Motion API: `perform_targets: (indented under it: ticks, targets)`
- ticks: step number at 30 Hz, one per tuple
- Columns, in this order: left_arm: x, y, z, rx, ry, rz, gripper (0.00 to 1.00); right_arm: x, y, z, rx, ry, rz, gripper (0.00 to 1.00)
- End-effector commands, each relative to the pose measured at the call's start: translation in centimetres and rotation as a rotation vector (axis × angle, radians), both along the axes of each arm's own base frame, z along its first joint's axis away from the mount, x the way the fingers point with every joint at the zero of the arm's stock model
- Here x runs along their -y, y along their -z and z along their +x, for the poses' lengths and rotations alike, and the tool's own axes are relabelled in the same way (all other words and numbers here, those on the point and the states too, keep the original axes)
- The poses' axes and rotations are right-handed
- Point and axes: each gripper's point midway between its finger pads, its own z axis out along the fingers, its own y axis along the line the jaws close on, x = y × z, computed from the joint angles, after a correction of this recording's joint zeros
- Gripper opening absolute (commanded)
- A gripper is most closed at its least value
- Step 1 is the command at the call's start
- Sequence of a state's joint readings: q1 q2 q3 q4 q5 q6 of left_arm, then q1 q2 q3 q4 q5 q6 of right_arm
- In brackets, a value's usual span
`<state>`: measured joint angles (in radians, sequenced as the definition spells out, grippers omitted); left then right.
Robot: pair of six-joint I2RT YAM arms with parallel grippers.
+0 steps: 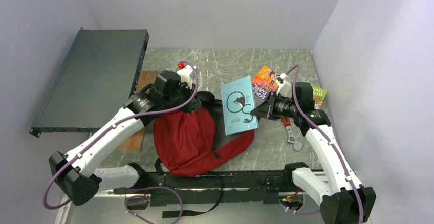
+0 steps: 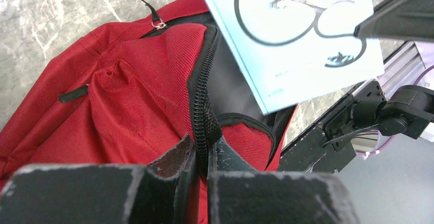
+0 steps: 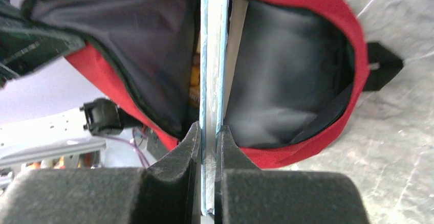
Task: Pack the student bag
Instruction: Place the book in the student bag.
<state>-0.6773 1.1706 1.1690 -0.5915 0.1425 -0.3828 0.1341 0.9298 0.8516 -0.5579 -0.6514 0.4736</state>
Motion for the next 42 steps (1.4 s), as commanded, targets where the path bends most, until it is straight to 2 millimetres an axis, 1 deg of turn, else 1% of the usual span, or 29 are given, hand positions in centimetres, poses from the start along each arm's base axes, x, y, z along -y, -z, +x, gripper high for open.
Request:
perform_targets:
  ticks: [1, 4, 6, 11, 14, 17, 19, 22, 24, 26, 29, 31, 36, 39, 42]
  targets:
    - [-0.3, -3.7, 1.4, 0.099, -0.041, -0.038, 0.0, -2.3, -0.9, -2.4, 0.031, -0.157, 0.092, 0.0]
    - [0.4, -4.1, 1.1, 0.08, -0.017, -0.07, 0.0, -3.7, 0.3, -3.3, 0.022, -0.212, 0.11, 0.0]
    - [0.8, -4.1, 1.0, 0.065, -0.006, -0.085, 0.0, -4.1, 1.1, -3.6, 0.018, -0.228, 0.099, 0.0]
    - [1.3, -3.9, 1.1, 0.037, -0.008, -0.099, 0.0, -4.2, 2.3, -4.0, 0.013, -0.239, 0.083, 0.0]
    - [1.6, -4.2, 1.1, 0.035, 0.002, -0.103, 0.0, -4.4, 3.1, -4.3, -0.013, -0.249, 0.084, 0.0]
    - [1.6, -4.2, 1.3, 0.036, -0.003, -0.098, 0.0, -4.0, 3.6, -4.2, -0.032, -0.215, 0.061, 0.0]
    - [1.2, -4.1, 1.4, 0.038, -0.024, -0.088, 0.0, -3.4, 3.6, -4.1, -0.024, -0.182, 0.023, 0.0]
    - [0.0, -3.8, 2.0, 0.043, -0.103, -0.062, 0.0, -2.4, 3.5, -4.2, -0.007, -0.153, -0.038, 0.0]
    - [-0.7, -3.8, 2.6, 0.047, -0.155, -0.048, 0.0, -2.1, 3.6, -4.4, -0.003, -0.157, -0.059, 0.0]
    - [-1.0, -3.9, 2.9, 0.042, -0.178, -0.045, 0.0, -2.2, 3.9, -4.7, -0.013, -0.17, -0.058, 0.0]
    - [-0.6, -4.3, 2.8, 0.051, -0.157, -0.065, 0.0, -2.6, 4.2, -5.1, -0.028, -0.203, -0.034, 0.0]
    - [-0.3, -4.7, 2.7, 0.059, -0.14, -0.08, 0.0, -3.0, 4.0, -5.2, -0.026, -0.222, -0.013, 0.0]
    - [1.1, -5.9, 1.8, 0.08, -0.044, -0.145, 0.0, -4.8, 2.7, -4.9, -0.027, -0.295, 0.089, 0.0]
    - [1.6, -6.4, 1.5, 0.081, -0.006, -0.165, 0.0, -5.6, 2.7, -4.8, -0.041, -0.328, 0.116, 0.0]
    - [2.2, -6.8, 1.0, 0.084, 0.032, -0.186, 0.0, -6.1, 2.5, -4.3, -0.047, -0.329, 0.139, 0.0]
